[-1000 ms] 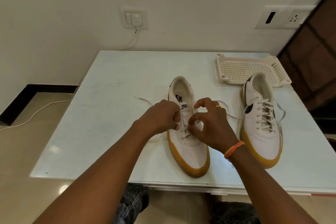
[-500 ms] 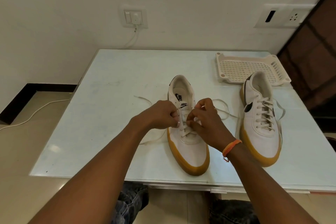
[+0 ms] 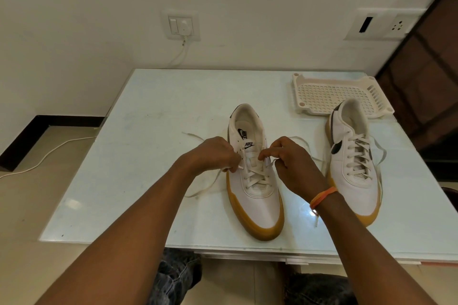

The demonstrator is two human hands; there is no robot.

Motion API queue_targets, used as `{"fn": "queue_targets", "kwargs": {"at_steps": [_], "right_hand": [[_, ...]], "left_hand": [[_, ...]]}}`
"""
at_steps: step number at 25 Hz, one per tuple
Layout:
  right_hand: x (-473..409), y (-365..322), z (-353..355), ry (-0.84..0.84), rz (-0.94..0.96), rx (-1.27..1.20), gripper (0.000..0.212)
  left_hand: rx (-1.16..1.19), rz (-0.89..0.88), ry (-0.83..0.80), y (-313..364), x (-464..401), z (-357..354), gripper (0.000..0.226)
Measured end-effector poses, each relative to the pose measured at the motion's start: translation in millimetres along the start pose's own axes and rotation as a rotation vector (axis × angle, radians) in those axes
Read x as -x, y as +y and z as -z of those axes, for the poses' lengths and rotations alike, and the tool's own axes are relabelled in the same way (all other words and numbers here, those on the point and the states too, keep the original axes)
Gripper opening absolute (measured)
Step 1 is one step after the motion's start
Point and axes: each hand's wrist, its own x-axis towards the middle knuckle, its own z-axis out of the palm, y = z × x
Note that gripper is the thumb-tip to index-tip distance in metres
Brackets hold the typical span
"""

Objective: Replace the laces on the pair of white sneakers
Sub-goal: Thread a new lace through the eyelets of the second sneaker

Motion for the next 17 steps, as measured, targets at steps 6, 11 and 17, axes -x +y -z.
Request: {"fn": "queue_targets", "kwargs": {"at_steps": [6, 11, 17], "right_hand": [[1.0, -3.5, 0.4, -0.009, -0.060, -0.172, 0.030], [0.4, -3.4, 0.1, -0.013, -0.099, -0.219, 0.036], [0.0, -4.2, -2.6, -0.025, -0.096, -0.192, 0.034]], "left_hand": [[-0.125, -0.220, 0.063, -1.4, -2.1, -1.0, 0.015], [0.181, 0.047, -0.103, 0.5, 4.3, 1.2, 0.016], [0.390, 0.378, -0.060, 3.6, 0.5, -2.6, 0.009]]}}
